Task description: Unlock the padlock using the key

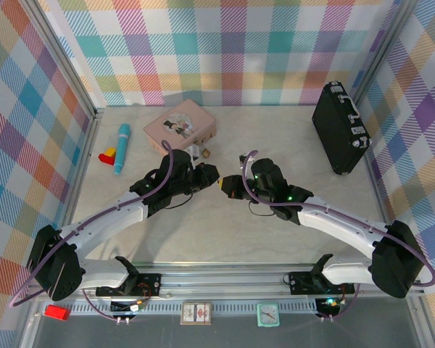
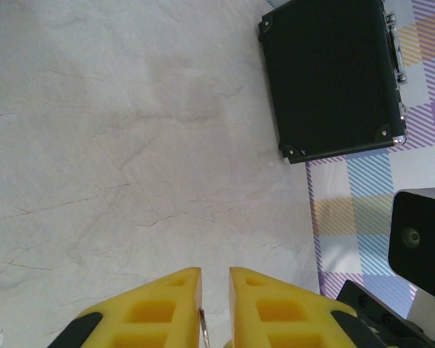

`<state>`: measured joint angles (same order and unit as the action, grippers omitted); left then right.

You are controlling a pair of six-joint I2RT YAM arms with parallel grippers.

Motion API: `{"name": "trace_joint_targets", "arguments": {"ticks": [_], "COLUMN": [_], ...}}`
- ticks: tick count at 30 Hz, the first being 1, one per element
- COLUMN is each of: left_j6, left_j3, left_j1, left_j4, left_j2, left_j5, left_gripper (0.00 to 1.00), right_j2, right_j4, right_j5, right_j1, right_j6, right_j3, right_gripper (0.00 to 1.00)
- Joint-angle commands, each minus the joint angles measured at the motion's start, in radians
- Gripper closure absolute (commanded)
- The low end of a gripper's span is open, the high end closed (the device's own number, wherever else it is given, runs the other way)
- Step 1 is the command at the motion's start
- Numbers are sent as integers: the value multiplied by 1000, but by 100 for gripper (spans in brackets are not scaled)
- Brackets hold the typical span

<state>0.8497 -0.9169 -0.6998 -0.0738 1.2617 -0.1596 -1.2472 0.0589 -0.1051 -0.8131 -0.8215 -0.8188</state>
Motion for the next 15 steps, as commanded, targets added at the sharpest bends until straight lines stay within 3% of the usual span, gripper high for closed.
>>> {"name": "trace_joint_targets", "arguments": {"ticks": [1, 15], "left_j6": [11, 23], "left_j3": [-12, -19], "left_j1": [-6, -5], "left_j4": [16, -5], "left_j2": [-1, 2], "left_j5": [-5, 2], "left_gripper": [84, 91], "right_j2": [-3, -5], "right_j4": [-2, -7], "right_j5": [18, 26], "right_j1": [-9, -12], "right_j6": [22, 27], "right_j3": [-23, -33], "right_gripper": [100, 100]}}
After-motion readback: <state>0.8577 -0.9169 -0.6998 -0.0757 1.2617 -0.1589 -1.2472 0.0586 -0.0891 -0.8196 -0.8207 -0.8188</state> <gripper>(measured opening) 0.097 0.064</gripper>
